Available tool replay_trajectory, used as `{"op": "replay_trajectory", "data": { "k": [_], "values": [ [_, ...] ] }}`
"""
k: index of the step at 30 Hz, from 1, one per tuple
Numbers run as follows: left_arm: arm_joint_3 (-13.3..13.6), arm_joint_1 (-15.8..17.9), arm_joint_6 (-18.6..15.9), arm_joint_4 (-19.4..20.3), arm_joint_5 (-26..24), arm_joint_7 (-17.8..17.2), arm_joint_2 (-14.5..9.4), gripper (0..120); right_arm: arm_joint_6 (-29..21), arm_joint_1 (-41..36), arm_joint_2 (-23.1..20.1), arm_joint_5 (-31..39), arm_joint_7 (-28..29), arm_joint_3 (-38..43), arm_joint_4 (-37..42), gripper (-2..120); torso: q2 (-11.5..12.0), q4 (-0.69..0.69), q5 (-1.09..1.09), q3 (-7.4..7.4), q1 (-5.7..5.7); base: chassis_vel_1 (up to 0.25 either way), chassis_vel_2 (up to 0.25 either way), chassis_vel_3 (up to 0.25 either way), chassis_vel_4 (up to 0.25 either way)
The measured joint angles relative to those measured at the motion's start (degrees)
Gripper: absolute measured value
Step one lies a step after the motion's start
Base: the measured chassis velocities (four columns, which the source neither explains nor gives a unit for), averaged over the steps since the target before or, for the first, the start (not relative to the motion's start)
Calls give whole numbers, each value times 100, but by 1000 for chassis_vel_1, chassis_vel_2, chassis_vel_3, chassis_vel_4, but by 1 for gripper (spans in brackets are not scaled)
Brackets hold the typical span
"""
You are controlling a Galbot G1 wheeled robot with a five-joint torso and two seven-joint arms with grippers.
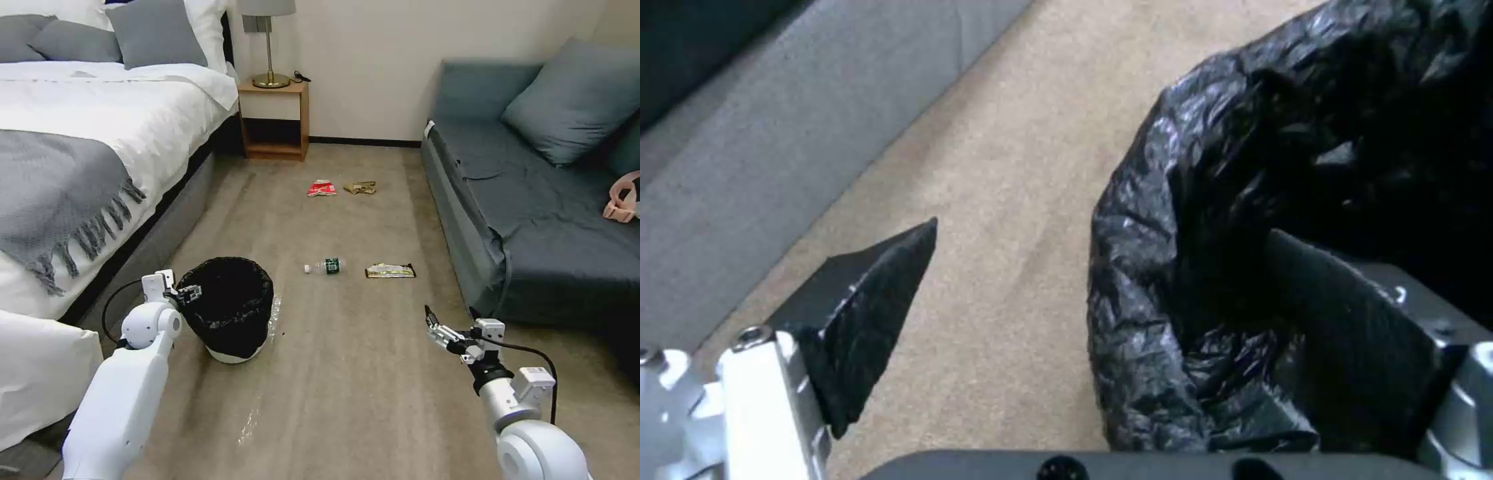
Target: Pick up the trash bin, then pick up the garbage on the floor and place it into the trash bin.
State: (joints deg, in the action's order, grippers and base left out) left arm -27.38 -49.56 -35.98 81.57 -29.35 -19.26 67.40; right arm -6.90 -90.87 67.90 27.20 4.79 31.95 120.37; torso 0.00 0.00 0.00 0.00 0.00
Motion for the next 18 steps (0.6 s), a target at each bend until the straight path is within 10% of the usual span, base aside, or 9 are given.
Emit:
{"op": "replay_trajectory", "data": {
  "k": [9, 18],
  "values": [
    [3, -8, -28, -84, 4, 5, 44, 96, 17, -6, 39, -135, -70, -128, -42, 100, 0, 0, 0, -1, 0, 0, 0, 0, 0],
    [-17, -66, -60, -157, 72, 6, 112, 65, 65, -120, 71, -325, -184, -197, 18, 100, 0, 0, -1, -1, 0, 0, 0, 0, 0]
  ]
}}
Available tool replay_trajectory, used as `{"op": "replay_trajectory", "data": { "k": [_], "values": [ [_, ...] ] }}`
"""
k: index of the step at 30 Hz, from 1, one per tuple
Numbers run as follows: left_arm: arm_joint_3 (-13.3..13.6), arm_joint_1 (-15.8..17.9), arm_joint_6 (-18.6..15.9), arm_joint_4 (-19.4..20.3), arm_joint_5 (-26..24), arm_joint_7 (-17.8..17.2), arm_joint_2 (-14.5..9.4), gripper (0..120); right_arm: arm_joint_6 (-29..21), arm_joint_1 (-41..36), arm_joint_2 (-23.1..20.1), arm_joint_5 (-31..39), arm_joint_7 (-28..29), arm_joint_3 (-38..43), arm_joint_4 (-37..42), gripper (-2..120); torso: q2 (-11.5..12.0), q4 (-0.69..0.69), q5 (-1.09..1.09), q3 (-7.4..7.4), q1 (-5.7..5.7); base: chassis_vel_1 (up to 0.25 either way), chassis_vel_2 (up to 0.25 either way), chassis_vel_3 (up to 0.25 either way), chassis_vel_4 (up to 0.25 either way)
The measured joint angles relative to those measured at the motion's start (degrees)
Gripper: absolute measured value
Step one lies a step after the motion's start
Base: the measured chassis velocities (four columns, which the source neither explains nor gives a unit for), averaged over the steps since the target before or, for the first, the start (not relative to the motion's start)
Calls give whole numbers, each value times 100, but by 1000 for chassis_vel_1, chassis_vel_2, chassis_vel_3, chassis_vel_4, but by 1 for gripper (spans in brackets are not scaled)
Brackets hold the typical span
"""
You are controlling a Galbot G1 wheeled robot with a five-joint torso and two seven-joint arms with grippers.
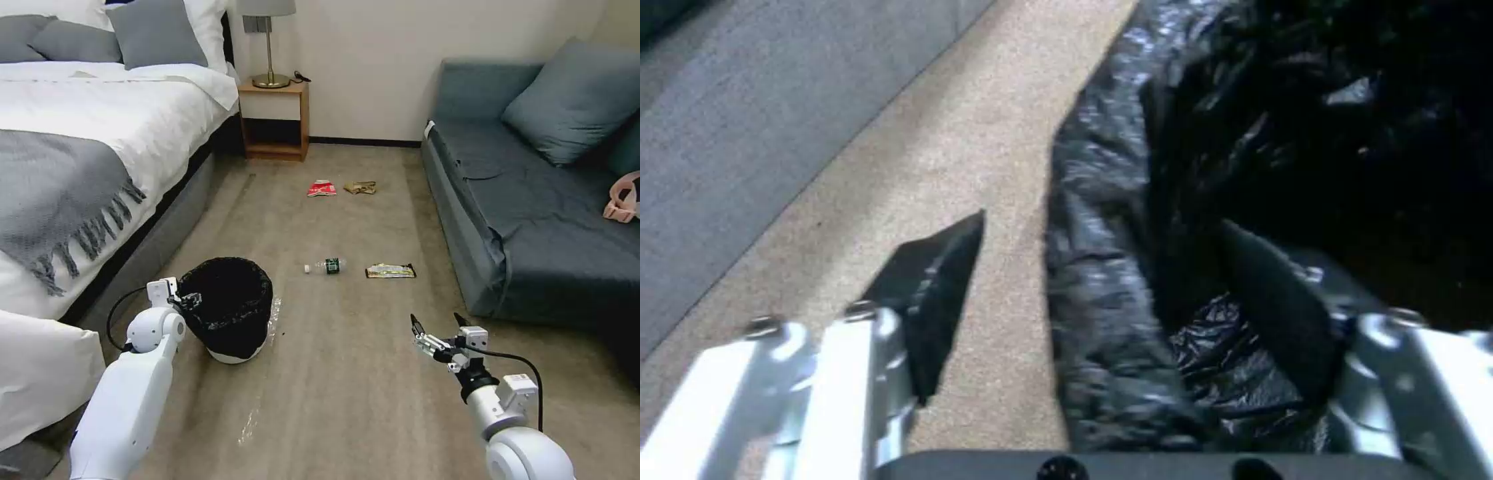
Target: Pick up the trash bin, then pick up the garbage on the floor and place it into the trash bin.
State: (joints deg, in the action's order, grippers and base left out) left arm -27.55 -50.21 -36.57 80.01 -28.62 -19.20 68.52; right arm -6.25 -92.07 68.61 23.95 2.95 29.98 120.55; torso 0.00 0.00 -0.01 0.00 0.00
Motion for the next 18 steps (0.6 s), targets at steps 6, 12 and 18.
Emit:
{"op": "replay_trajectory", "data": {
  "k": [6, 12, 18],
  "values": [
    [-13, -97, 9, 68, 33, 7, 10, 44, 51, -89, 0, -53, -12, 17, 42, 100, 0, 0, 1, 0, 0, 0, 0, 0, 0],
    [-69, -255, 36, 187, 112, 101, -5, 21, 74, -188, 24, -148, -17, 2, 77, 100, 0, 1, -2, -1, 0, 0, 0, 0, 0],
    [-170, -417, 125, 308, 154, 216, -26, 10, 75, -251, 63, -225, -18, -40, 117, 100, 0, -1, 2, -1, -1, 0, 0, 0, 0]
  ]
}}
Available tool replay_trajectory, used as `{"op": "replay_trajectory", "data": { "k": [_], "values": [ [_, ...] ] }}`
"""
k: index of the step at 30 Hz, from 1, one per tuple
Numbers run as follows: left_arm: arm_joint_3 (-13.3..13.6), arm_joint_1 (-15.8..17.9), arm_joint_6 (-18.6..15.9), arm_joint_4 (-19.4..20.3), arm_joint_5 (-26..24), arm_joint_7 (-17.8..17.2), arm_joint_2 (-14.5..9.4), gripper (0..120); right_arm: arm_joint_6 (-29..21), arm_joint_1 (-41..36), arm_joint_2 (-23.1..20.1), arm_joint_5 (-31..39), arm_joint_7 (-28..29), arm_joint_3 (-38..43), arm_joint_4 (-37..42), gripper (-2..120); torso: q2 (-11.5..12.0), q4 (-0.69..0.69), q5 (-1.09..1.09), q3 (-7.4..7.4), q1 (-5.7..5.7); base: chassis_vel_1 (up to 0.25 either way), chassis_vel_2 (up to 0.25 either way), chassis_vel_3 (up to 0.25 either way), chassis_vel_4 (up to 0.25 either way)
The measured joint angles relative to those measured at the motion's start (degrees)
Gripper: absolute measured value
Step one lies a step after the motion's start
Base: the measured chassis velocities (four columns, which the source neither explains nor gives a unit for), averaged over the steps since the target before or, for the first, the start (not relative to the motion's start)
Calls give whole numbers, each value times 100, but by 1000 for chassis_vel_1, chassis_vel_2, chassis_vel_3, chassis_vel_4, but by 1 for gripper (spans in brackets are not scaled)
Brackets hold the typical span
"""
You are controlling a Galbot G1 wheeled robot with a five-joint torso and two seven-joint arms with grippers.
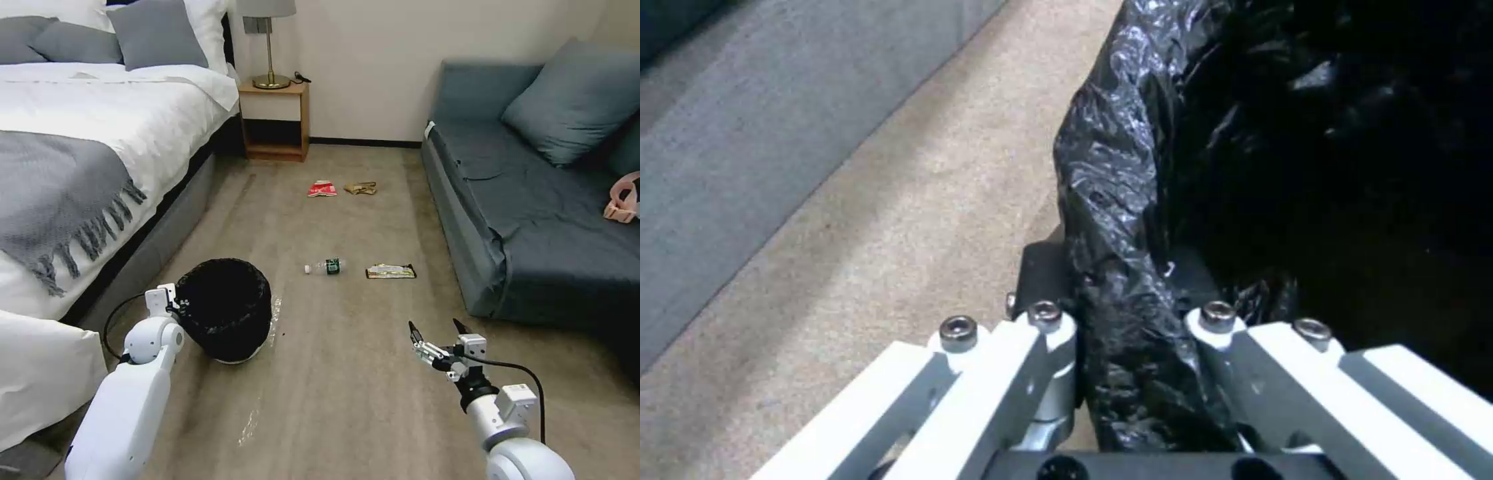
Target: Pick up the trash bin, then pick up the garbage on the floor and place it into the trash bin.
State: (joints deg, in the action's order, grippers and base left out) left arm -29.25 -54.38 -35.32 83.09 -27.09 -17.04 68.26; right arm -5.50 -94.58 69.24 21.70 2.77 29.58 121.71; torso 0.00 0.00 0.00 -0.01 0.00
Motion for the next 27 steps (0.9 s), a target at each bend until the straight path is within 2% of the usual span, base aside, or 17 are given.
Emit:
{"op": "replay_trajectory", "data": {
  "k": [6, 11, 13, 15, 17, 22, 27],
  "values": [
    [-198, -236, 137, 184, -9, 43, -53, 10, 24, -86, 51, -93, 0, -55, 28, 100, 0, -2, 6, 2, 0, 0, 0, 0, 0],
    [-329, -361, 179, 313, 0, 59, -94, 9, 82, -119, 76, -166, 5, -83, 29, 100, 0, 0, 1, 2, 0, 0, 0, 0, 0],
    [-589, -591, 307, 678, 82, 90, -120, 5, 157, -153, 98, -284, 12, -97, -4, 100, 1, 1, 0, 1, 0, 0, 0, 0, 0],
    [-634, -633, 311, 769, 69, 90, -123, 5, 164, -153, 97, -293, 13, -97, -15, 100, 1, 1, 0, 1, 0, 0, 0, 0, 0],
    [-779, -735, 288, 1020, -49, 81, -124, 4, 175, -121, 92, -298, 15, -81, -55, 100, 1, 1, 0, 2, 0, 0, 0, 0, 0],
    [-904, -843, 253, 1309, -140, 46, -126, 4, 177, -66, 76, -264, 26, -52, -95, 100, 1, 2, 0, 2, 0, 0, 0, 0, 0],
    [-956, -980, 243, 1799, -147, 55, -141, 4, 158, -25, 70, -315, 250, -53, -151, 100, 1, 0, -1, 2, 0, 0, 0, 0, 0]
  ]
}}
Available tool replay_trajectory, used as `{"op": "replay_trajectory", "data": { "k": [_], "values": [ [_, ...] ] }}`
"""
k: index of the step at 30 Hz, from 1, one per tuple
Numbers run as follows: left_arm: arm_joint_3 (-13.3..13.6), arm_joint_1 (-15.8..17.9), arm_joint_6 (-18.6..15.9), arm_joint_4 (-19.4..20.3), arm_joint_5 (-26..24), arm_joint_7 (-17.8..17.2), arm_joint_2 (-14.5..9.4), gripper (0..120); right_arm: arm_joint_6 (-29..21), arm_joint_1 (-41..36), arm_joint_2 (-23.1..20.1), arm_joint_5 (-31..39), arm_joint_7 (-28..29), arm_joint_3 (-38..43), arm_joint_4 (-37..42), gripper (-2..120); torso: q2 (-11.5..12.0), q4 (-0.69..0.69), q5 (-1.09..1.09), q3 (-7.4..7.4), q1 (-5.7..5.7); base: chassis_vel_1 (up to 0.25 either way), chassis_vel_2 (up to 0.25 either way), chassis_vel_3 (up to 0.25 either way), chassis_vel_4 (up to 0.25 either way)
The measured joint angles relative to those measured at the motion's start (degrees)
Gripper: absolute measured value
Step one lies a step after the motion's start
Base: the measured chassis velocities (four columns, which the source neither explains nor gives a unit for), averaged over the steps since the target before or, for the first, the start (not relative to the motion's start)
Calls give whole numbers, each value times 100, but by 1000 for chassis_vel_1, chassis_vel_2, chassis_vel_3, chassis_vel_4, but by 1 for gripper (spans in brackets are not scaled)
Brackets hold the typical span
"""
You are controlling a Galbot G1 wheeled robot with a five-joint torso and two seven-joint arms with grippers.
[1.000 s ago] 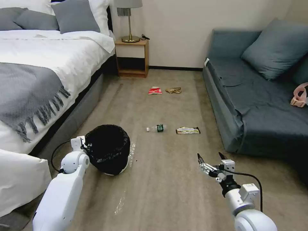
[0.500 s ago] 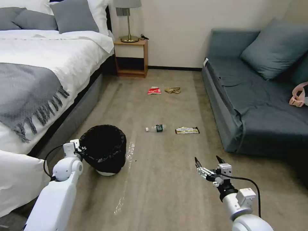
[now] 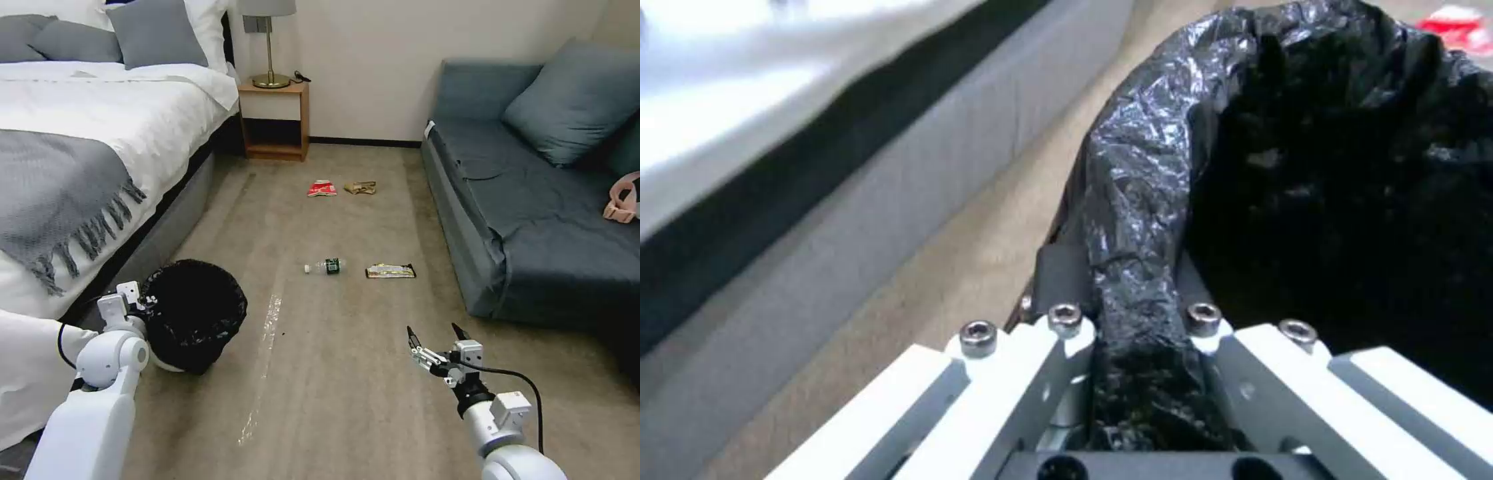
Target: Pick up the trash bin, then pick up the garbage on the floor and place it into the trash bin.
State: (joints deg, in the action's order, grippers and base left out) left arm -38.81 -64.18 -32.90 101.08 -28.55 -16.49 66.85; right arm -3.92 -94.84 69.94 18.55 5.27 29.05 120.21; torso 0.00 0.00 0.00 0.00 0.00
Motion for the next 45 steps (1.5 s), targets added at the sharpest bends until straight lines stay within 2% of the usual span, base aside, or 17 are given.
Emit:
{"op": "replay_trajectory", "data": {
  "k": [7, 8, 10, 12, 17, 19, 20, 22, 27, 29, 32, 37, 45],
  "values": [
    [-109, -62, -39, 555, 52, 6, -84, 4, 133, 59, -19, -253, 205, 47, -94, 100, 0, 0, 0, 0, 0, 0, 0, 0, 0],
    [-120, -124, -40, 731, 91, 14, -108, 4, 230, 92, -7, -375, 279, 72, -145, 100, 0, 0, 0, 0, 0, 0, 0, 0, 0],
    [-124, -156, -40, 803, 106, 17, -117, 4, 287, 112, 4, -416, 322, 77, -173, 100, 0, 0, 0, 0, 0, 0, 0, 0, 0],
    [-148, -315, -42, 1139, 171, 20, -136, 4, 523, 184, 38, -488, 432, 104, -295, 100, 0, 0, 0, 0, 0, 0, 0, 0, 0],
    [-153, -475, -43, 1445, 336, 21, -136, 4, 726, 227, 53, -592, 438, 131, -434, 100, 0, -1, 0, 0, 0, 0, 0, 0, 0],
    [-190, -799, 104, 1830, 813, 72, -118, 4, 1016, 283, 96, -865, 432, 142, -683, 100, 0, -1, 0, -1, 0, 0, 0, 0, 0],
    [-190, -799, 104, 1830, 813, 72, -118, 4, 1016, 283, 96, -865, 432, 142, -683, 100, 0, -1, 0, -1, 0, 0, 0, 0, 0],
    [-248, -1106, 242, 2115, 1126, 115, -61, 4, 1210, 312, 131, -1047, 378, 142, -903, 100, 0, 1, 0, 0, 0, 0, 0, 0, 0],
    [-390, -1510, 419, 2495, 1399, 248, 58, 4, 1332, 294, 152, -1133, 163, 114, -1091, 100, 0, 0, -1, 0, 0, 0, 0, 0, 0],
    [-412, -1562, 437, 2534, 1410, 268, 79, 4, 1344, 291, 157, -1142, 117, 110, -1110, 100, 0, 0, -1, -1, 0, 0, 0, 0, 0],
    [-539, -1857, 619, 2673, 1513, 400, 215, 4, 1446, 292, 193, -1395, -111, 64, -1232, 100, 0, 0, 1, -1, 0, 0, 0, 0, 0],
    [-592, -1965, 728, 2698, 1527, 449, 273, 4, 1537, 299, 226, -1545, -198, 14, -1307, 100, 0, 1, 0, 0, 0, 0, 0, 0, 0],
    [-590, -2050, 886, 2422, 1310, 486, 330, 4, 1617, 354, 308, -1589, -318, -26, -1423, 100, 0, 0, 0, -1, 0, 0, 0, 0, 0]
  ]
}}
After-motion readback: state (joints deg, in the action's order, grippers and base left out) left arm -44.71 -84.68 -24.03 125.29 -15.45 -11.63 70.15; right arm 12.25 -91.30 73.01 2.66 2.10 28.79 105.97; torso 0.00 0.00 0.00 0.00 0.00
